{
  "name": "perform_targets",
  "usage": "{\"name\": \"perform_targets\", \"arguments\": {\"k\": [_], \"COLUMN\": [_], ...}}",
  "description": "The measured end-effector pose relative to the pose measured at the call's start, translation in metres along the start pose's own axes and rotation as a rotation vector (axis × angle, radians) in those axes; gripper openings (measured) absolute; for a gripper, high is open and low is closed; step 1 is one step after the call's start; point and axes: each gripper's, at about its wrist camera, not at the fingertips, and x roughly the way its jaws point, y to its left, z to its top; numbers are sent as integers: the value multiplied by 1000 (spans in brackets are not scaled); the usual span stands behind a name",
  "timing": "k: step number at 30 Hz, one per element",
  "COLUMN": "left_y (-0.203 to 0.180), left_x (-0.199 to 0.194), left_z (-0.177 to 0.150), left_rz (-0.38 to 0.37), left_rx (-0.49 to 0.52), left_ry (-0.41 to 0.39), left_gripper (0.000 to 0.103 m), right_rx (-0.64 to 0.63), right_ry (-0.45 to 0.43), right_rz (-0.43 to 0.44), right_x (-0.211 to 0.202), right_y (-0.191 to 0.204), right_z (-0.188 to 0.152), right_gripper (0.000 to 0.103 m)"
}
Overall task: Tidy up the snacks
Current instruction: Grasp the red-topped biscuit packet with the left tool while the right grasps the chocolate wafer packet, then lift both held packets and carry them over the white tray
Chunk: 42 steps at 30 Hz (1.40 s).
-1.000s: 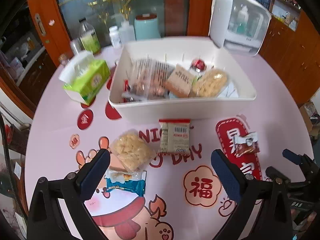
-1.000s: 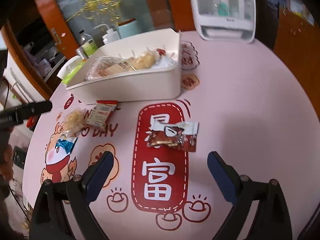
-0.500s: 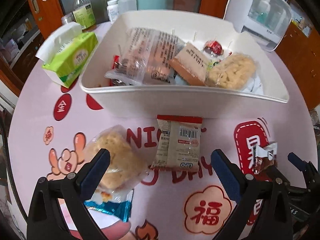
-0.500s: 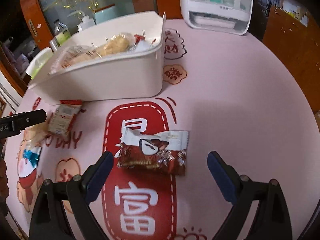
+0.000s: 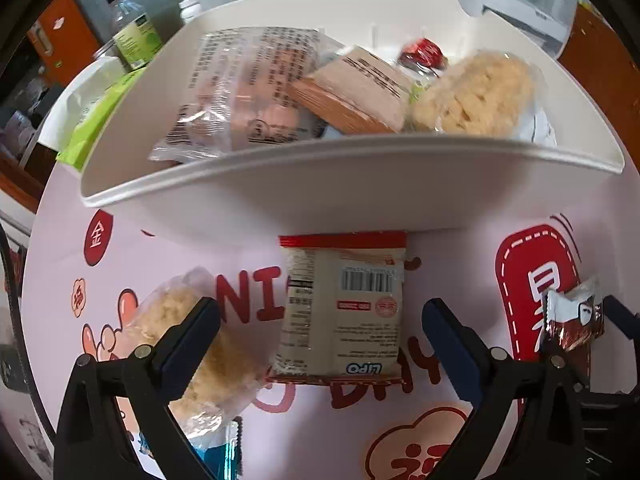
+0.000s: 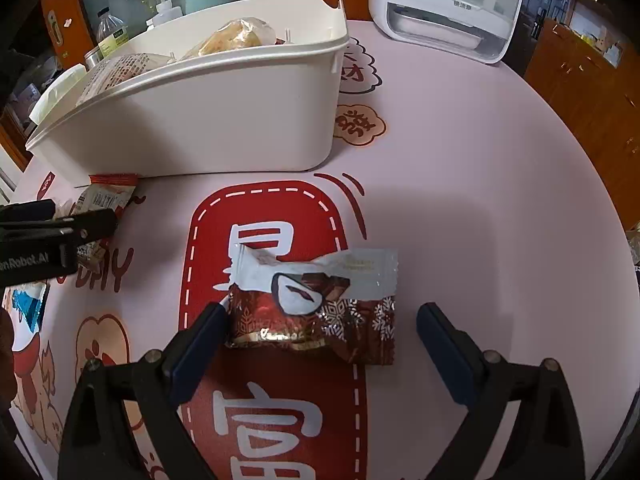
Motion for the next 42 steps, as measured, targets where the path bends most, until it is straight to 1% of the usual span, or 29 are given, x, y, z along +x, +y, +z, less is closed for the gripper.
{"name": "perform_targets", "arguments": {"k": [1, 2, 3, 6, 7, 8, 9, 10, 11, 12, 14, 15, 16, 17, 19, 22, 25, 29, 33, 37, 38, 40, 42], "left_y": [-2, -4, -5, -3, -3, -3, -2, -4, -4, -5, -9, -10, -11, -14, -19, -22, -23, -24, -24, -14, -9, -5, -4], "left_x": [3, 5, 9, 10, 10, 11, 11, 10, 9, 8, 6, 5, 4, 2, -1, -6, -17, -39, -70, -99, -102, -106, -121], "left_z": [0, 0, 0, 2, 3, 3, 3, 3, 2, 1, 0, -2, -3, -6, -10, -19, -27, -32, -33, -22, -18, -11, -4], "left_rz": [-1, 0, -2, -30, -44, -61, -80, -96, -95, -90, -79, -75, -72, -74, -79, -67, -79, -94, -119, -139, -142, -154, -164], "left_rx": [8, 11, 10, -12, -13, -12, -9, 1, 11, 20, 32, 35, 37, 35, 31, 45, 53, 59, 61, 55, 53, 42, 31], "left_ry": [8, 19, 36, 40, 43, 45, 45, 43, 41, 39, 31, 30, 32, 34, 42, 39, 32, 7, -40, -77, -79, -87, -105], "left_gripper": [95, 88, 86, 79, 77, 70, 61, 57, 52, 49, 45, 44, 44, 44, 44, 44, 44, 44, 44, 44, 44, 44, 44], "right_rx": [0, 1, 1, 1, 1, 2, 7, 12, 17, 18, 11, 8, 8, 8, 16, 15, 21, 79, 129, 167, 173, 192, 207], "right_ry": [-2, -3, -5, -7, -8, -10, -12, -15, -18, -23, -19, -17, -16, -25, -9, -6, -1, 13, -12, -67, -78, -113, -150], "right_rz": [0, 0, -3, -4, -4, -7, -10, -13, -17, -14, -7, -6, -6, -6, 10, 17, 32, 121, 203, 307, 325, 389, 439], "right_x": [0, 0, 1, -1, -1, -2, -2, -4, -5, -7, -8, -9, -10, -13, -14, -15, -17, -20, -33, -54, -57, -67, -78], "right_y": [0, 0, 0, 1, 1, 0, -2, -4, -5, -7, -9, -10, -11, -11, -13, -14, -15, -24, -32, -41, -42, -45, -46], "right_z": [0, 0, 0, -1, -1, -1, -1, -1, -2, -2, -1, -1, 1, 1, 2, 1, -2, -7, -15, -15, -13, -7, 1], "right_gripper": [97, 97, 96, 96, 94, 90, 88, 83, 74, 70, 65, 63, 44, 13, 14, 13, 13, 13, 13, 13, 13, 13, 13]}}
